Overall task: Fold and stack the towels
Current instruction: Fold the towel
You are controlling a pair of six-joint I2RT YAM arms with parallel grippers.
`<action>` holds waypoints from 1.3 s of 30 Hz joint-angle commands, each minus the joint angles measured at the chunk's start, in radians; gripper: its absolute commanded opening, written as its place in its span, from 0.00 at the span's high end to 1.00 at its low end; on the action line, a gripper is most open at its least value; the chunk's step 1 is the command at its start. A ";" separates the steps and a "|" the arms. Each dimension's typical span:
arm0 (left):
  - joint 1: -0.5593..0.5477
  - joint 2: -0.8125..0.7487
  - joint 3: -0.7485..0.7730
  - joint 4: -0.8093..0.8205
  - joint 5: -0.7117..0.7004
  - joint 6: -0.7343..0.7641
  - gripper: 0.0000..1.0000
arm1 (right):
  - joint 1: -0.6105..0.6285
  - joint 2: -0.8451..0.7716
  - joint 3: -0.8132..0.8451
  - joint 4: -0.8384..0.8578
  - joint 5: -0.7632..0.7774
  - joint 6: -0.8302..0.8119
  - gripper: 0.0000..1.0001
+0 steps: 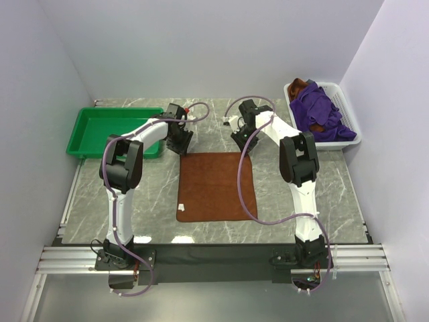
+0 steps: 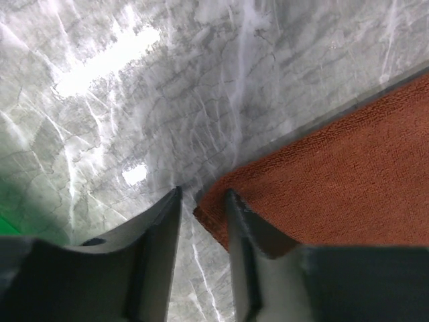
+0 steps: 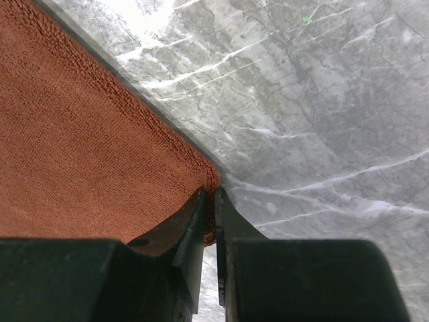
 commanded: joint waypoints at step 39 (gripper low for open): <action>0.002 -0.131 -0.070 0.299 -0.266 -0.038 0.99 | -0.011 -0.142 -0.044 0.259 0.253 0.044 1.00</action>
